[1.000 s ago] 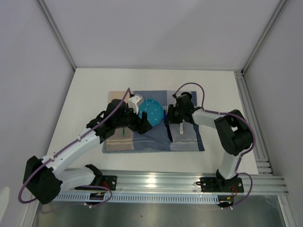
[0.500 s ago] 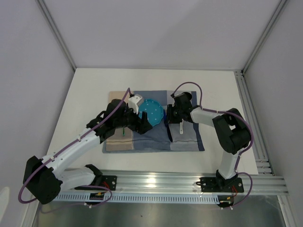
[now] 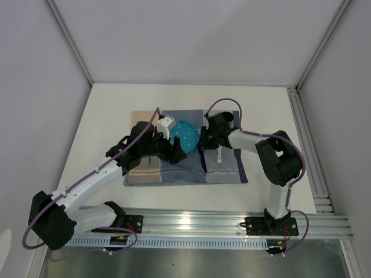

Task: Set the dinner table for one person
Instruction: Move the knife to the napkin.

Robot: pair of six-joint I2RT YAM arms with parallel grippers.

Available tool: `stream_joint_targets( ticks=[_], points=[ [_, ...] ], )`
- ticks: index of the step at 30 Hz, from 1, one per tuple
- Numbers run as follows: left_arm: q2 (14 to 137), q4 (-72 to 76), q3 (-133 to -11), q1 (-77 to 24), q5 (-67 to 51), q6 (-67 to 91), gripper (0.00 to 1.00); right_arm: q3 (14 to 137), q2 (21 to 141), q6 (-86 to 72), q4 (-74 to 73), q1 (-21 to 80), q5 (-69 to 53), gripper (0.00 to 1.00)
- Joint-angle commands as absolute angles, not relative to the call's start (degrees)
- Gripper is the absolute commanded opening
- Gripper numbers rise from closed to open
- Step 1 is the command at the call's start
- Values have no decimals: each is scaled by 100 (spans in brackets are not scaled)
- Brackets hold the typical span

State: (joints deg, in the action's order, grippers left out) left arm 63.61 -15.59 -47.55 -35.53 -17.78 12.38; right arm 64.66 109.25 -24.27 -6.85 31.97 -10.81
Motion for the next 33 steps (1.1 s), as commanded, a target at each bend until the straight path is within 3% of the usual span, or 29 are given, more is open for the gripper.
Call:
stream_joint_targets(
  ticks=[1, 10, 16, 33],
  points=[
    [6293, -1441, -4772, -3595, -1793, 1134, 82, 6381, 11645, -2162, -1572, 3419, -221, 31],
    [6284, -1441, -4781, -3595, -1802, 1134, 82, 6442, 11909, -2241, -2021, 3551, 755, 20],
    [6249, -1441, -4764, -3595, -1802, 1142, 82, 6460, 11918, -2303, -2162, 3551, 949, 1],
    [6223, -1459, -4755, -3595, -1714, 1169, 82, 6303, 10927, -2417, -1943, 3551, 1141, 2]
  ],
)
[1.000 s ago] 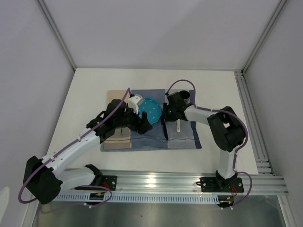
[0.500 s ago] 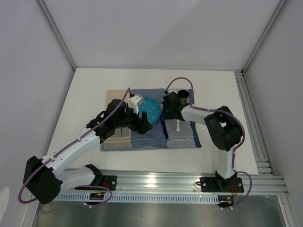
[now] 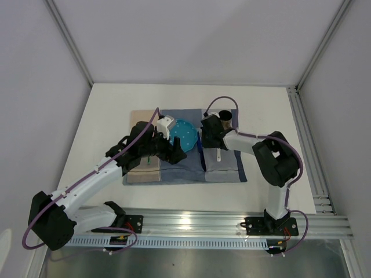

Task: Set the dinner table for one person
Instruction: Move the knife to the napkin.

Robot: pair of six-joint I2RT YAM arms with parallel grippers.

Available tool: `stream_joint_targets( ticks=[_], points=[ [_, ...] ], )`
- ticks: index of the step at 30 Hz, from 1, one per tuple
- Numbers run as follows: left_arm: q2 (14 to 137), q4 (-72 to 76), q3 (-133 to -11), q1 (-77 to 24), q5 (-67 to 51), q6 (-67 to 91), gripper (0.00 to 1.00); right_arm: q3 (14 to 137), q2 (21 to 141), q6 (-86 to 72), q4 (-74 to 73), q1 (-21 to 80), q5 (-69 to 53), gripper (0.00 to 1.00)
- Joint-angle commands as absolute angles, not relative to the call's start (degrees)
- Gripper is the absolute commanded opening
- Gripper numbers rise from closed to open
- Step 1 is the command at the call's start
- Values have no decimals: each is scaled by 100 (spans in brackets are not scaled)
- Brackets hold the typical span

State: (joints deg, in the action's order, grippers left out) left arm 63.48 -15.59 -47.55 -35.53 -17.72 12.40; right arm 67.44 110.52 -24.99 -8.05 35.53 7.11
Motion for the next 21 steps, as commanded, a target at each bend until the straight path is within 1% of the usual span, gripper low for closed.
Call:
stream_joint_targets(
  ticks=[1, 5, 7, 9, 11, 13, 14, 15, 17, 18, 20, 21],
  points=[
    [6170, -1433, -4764, -3595, -1601, 1178, 82, 6258, 10803, -2400, -1881, 3559, 1230, 3],
    [5802, -1293, -4851, -3604, -1082, 1081, 85, 6038, 10039, -2215, -1714, 3630, 1678, 8],
    [5670, -1257, -4939, -3612, -610, 871, 92, 6029, 9618, -2154, -1731, 3639, 1923, 11],
    [5660, -1440, -5325, -3612, -274, 555, 99, 6090, 9379, -2066, -1845, 3647, 2108, 13],
    [5913, -1704, -5782, -3612, 277, 361, 99, 6275, 9141, -2013, -2064, 3647, 2337, 13],
    [6204, -2099, -6448, -3612, 709, 290, 99, 6528, 9036, -2030, -2353, 3647, 2512, 11],
    [6571, -2248, -6634, -3595, 1034, 447, 99, 6609, 9026, -2143, -2451, 3647, 2548, 0],
    [6713, -2459, -7036, -3577, 1046, 457, 99, 6679, 9018, -2232, -2530, 3647, 2601, 0],
    [6925, -2592, -7197, -3533, 976, 614, 99, 6855, 9018, -2468, -2899, 3647, 2751, 0],
    [7161, -2880, -7442, -3516, 1193, 607, 99, 6864, 8991, -2505, -2944, 3656, 2716, 0],
    [7303, -2979, -7471, -3333, 1695, 720, 99, 6769, 8834, -2513, -2997, 3674, 2881, 0],
    [7286, -2997, -7418, -3209, 1270, 790, 99, 6681, 8737, -2670, -2980, 3674, 2987, 0]
  ],
)
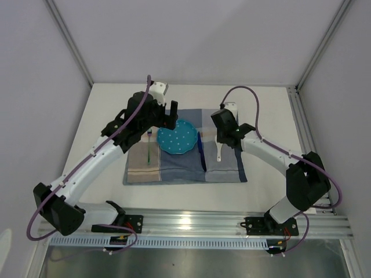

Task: Set the dinner table for one person
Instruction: Move the knife to the napkin.

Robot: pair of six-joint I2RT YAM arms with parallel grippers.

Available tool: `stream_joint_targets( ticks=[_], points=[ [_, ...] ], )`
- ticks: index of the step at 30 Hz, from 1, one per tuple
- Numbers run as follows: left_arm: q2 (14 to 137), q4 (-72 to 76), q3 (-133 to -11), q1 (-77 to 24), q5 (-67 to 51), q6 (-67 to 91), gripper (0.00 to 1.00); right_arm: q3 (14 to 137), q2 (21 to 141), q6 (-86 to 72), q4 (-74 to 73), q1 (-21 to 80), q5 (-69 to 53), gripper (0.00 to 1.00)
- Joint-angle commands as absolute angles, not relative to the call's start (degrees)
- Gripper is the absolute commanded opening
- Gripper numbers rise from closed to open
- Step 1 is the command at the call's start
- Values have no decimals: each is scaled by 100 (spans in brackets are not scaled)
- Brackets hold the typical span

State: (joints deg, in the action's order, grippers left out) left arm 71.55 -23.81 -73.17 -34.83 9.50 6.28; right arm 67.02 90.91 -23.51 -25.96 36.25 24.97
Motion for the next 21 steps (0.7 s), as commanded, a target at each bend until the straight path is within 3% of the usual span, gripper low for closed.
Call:
stream_joint_targets(
  ticks=[1, 5, 7, 8, 10, 11, 12, 19, 21],
  points=[
    [7260, -2954, -7374, -2930, 892, 922, 99, 6593, 8641, -2628, -2823, 3674, 2945, 0],
    [7303, -2874, -7260, -2839, 431, 940, 99, 6513, 8622, -2171, -2672, 3735, 2276, 0],
    [7565, -3031, -7330, -2830, 431, 1036, 99, 6460, 8719, -2092, -2594, 3867, 2408, 38],
    [7654, -3163, -7400, -2830, 352, 1159, 99, 6399, 8745, -2040, -2506, 3911, 2417, 67],
    [7786, -3199, -7331, -2839, 98, 1317, 99, 6302, 8911, -2013, -2374, 3964, 2382, 75],
    [7717, -2990, -7113, -2848, 123, 1510, 99, 6310, 8999, -1952, -2338, 3990, 2373, 92],
    [7612, -2832, -6806, -2839, 175, 1573, 100, 6328, 9200, -1925, -2251, 4086, 2390, 99],
    [6838, -2847, -6082, -2839, 939, 2117, 99, 6555, 10149, -1977, -1802, 4245, 2654, 100],
    [6680, -2996, -5995, -2839, 1300, 2241, 99, 6705, 10352, -2030, -1872, 4254, 2759, 95]
  ],
)
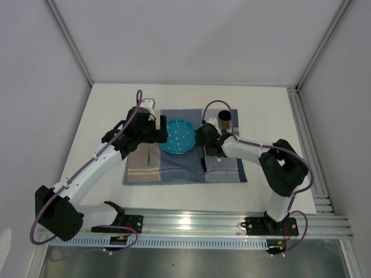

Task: Set the dinner table for one person
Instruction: Move the knife to the napkin.

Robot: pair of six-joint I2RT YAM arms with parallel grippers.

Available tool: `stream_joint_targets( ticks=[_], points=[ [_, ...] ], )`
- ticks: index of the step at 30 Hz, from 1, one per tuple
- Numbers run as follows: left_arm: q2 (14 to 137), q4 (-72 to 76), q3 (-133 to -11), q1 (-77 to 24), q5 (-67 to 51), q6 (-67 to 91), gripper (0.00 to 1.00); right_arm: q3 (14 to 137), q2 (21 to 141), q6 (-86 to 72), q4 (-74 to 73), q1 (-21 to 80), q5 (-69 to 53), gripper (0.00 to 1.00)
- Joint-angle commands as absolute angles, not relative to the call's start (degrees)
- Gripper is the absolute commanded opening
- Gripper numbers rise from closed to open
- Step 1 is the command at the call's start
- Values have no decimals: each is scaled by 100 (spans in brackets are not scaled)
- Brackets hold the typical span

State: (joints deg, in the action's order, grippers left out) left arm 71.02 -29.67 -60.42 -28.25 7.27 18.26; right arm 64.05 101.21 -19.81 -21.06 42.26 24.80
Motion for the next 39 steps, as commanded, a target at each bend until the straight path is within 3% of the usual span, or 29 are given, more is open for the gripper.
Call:
stream_joint_targets(
  ticks=[1, 9, 18, 24, 32, 39],
  points=[
    [6575, -3014, -5942, -2839, 1414, 2328, 99, 6828, 10528, -2039, -1881, 4263, 2760, 92],
    [6161, -3217, -5599, -2944, 1433, 2610, 99, 7400, 10960, -2074, -2039, 4465, 3120, 79],
    [5976, -3102, -5194, -3234, 1169, 2742, 99, 7971, 11099, -2100, -2461, 4676, 3357, 74],
    [5906, -3304, -5265, -3287, 1239, 2690, 99, 8024, 11644, -2267, -2435, 4702, 3270, 61],
    [5748, -3305, -5150, -3287, 1336, 2663, 99, 8060, 11856, -2312, -2408, 4737, 3226, 58],
    [5731, -3270, -5089, -3287, 1310, 2672, 99, 8095, 11918, -2329, -2443, 4755, 3208, 36]
  ],
)
